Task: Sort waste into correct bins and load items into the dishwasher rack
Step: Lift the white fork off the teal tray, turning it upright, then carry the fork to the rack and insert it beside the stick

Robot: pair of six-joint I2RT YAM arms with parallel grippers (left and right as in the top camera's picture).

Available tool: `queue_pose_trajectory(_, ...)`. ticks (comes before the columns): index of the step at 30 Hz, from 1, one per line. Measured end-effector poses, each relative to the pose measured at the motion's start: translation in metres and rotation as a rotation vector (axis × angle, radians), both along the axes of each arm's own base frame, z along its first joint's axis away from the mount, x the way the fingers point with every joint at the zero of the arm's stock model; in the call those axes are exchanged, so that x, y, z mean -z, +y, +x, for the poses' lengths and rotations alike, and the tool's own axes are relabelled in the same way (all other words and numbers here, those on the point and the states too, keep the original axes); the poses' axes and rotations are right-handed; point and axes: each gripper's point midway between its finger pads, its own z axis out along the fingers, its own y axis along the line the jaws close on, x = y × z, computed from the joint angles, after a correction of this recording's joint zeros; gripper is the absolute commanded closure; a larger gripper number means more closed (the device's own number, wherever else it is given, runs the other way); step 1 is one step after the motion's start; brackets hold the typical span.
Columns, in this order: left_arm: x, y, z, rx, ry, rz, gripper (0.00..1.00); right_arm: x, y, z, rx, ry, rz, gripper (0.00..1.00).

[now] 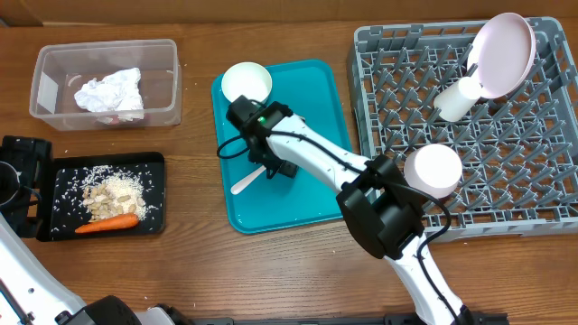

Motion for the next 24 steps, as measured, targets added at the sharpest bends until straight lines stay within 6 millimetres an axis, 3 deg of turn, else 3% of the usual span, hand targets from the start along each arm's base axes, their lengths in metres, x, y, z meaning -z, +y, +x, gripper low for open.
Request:
queue_pose_trajectory(2,0.0,0.0,0.0,0.0,0.0,0.0,0.0,0.0,0.002,-0.004,-0.011,0.0,-0.014,0.39)
queue_pose_trajectory(5,0.0,0.0,0.0,0.0,0.0,0.0,0.0,0.001,0.001,-0.01,-0.004,0.015,-0.021,0.52)
queue_pose_trajectory(10,0.0,0.0,0.0,0.0,0.0,0.0,0.0,0.002,0.006,-0.019,0.014,0.076,0.027,0.59)
queue_pose_trajectory(24,0.0,0.0,0.0,0.0,0.0,0.0,0.0,0.002,0.009,-0.02,0.054,0.121,0.086,0.65)
